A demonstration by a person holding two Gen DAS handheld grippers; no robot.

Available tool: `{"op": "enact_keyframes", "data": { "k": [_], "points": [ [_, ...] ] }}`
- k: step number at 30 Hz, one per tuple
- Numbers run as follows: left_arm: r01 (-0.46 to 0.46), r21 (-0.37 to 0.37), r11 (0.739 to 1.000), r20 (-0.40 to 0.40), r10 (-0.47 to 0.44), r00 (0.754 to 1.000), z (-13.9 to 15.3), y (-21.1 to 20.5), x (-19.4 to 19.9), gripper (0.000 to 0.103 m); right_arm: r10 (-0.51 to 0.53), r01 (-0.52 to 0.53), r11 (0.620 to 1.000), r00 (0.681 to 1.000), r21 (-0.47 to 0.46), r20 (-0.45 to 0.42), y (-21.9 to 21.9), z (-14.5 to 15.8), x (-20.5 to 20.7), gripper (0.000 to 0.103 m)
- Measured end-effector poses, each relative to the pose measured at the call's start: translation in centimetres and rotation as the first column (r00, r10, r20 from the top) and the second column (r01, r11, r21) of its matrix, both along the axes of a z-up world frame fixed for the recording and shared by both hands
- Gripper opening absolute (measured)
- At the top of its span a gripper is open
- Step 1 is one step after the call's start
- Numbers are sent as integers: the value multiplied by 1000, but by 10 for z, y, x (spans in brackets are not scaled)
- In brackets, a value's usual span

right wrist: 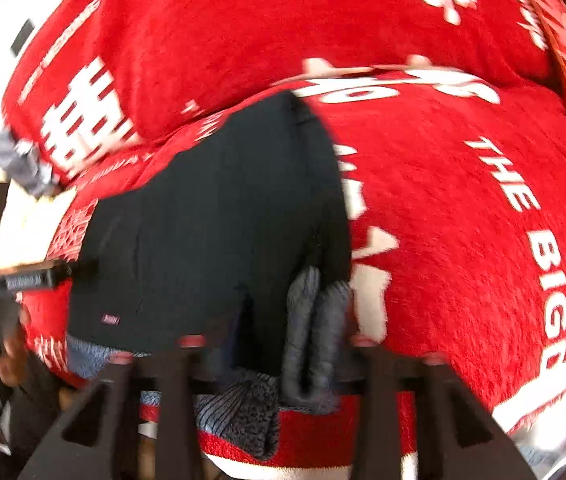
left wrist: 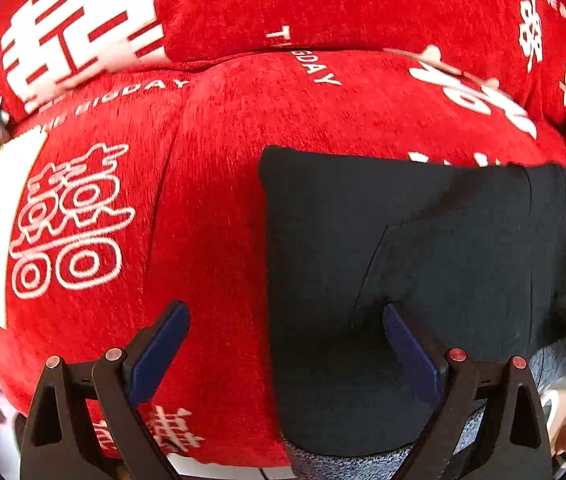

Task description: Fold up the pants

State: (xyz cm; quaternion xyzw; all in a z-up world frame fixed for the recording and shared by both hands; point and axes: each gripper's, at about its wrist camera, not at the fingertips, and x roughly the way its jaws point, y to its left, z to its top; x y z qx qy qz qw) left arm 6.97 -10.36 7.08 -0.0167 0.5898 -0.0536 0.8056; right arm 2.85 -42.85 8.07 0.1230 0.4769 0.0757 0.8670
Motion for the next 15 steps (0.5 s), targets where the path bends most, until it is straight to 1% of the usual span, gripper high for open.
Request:
{"op": "enact_keyframes", "data": {
  "k": [1,2,3,4,5,6,7,9,10,12,13,15],
  "points": [
    [-5,-14,1000,-11,5,1000,2,3,1,98,-56,55,998,998,-39,-9,-6,3,-1,80],
    [-13,-20,1000,-14,12,1000,6,5,2,98,-85,85,994,996,-62,-1,-10,7,-3,80],
    [-24,-27,999,0,24,1000,10,7,4,98,-108,109,991,994,-80,16,-13,14,-6,80],
    [-47,-43,998,35,49,998,17,12,5,98,-120,124,987,992,-99,46,-12,24,-9,80],
    [-63,-48,997,49,65,997,21,13,6,98,-116,125,985,990,-118,85,-8,35,-12,80],
    [-88,-51,995,60,91,994,23,15,10,98,-92,111,983,987,-144,131,1,49,-13,82],
    [-106,-53,993,54,109,993,23,15,14,98,-67,92,983,986,-161,153,9,56,-13,83],
    [-122,-47,991,39,124,992,20,12,21,98,22,14,979,984,-204,177,36,68,-5,86],
    [-126,-28,992,38,127,991,17,9,24,98,84,-42,971,981,-236,173,55,69,3,86],
    [-123,24,992,36,122,992,9,2,26,98,157,-110,953,976,-283,150,80,62,17,86],
    [-115,38,993,36,113,993,6,0,25,98,187,-139,943,973,-302,134,90,55,26,86],
    [-113,38,993,45,111,993,1,1,26,98,198,-157,932,975,-327,98,99,43,47,86]
  ]
}}
